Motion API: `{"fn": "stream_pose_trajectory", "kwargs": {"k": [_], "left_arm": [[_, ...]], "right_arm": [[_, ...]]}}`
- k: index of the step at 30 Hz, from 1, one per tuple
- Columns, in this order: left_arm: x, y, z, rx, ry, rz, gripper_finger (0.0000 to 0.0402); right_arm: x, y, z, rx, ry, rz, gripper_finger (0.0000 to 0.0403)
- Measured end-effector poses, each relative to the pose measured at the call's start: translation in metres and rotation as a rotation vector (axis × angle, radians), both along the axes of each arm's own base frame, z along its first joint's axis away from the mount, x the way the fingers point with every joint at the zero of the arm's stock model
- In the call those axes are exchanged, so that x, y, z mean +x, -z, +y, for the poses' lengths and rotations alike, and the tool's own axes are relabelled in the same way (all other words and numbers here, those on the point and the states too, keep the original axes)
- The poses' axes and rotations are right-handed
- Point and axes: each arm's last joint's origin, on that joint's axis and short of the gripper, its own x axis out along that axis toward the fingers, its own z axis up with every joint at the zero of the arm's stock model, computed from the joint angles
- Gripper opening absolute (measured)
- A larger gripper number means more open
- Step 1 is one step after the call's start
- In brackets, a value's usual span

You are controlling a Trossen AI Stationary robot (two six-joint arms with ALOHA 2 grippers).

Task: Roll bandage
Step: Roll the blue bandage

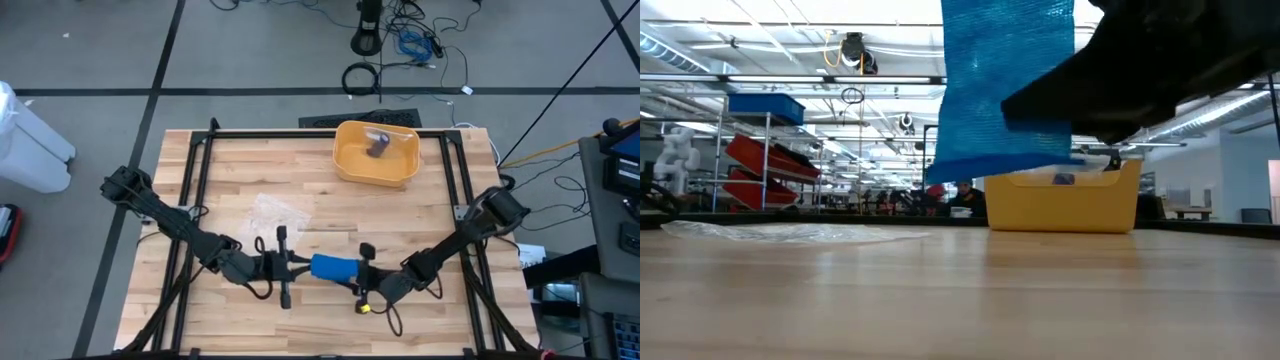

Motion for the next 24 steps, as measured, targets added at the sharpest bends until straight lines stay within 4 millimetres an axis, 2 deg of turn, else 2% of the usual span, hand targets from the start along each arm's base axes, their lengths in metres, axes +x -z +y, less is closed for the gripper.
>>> {"fn": "stream_pose_trajectory", "kwargs": {"k": [3, 6, 8, 15, 20, 24], "left_arm": [[0.000, 0.000, -0.001, 0.001, 0.002, 0.001, 0.0007], [0.000, 0.000, 0.000, 0.001, -0.002, 0.001, 0.0007], [0.000, 0.000, 0.000, 0.003, -0.021, -0.001, 0.0007], [-0.001, 0.002, 0.002, 0.055, -0.073, 0.020, 0.0007], [-0.001, 0.004, 0.003, 0.075, -0.101, 0.038, 0.0007], [-0.002, 0.007, 0.003, 0.111, -0.099, 0.070, 0.0007]], "right_arm": [[0.000, 0.002, -0.001, -0.010, 0.028, -0.002, 0.0087], [0.000, 0.003, 0.000, -0.012, 0.023, 0.001, 0.0028], [0.000, 0.003, 0.000, -0.024, 0.018, 0.005, 0.0009], [0.002, 0.000, 0.009, 0.081, -0.153, 0.026, 0.0001], [0.002, -0.012, 0.029, 0.122, -0.248, 0.000, 0.0000], [0.004, -0.029, 0.048, 0.117, -0.297, -0.053, 0.0000]]}}
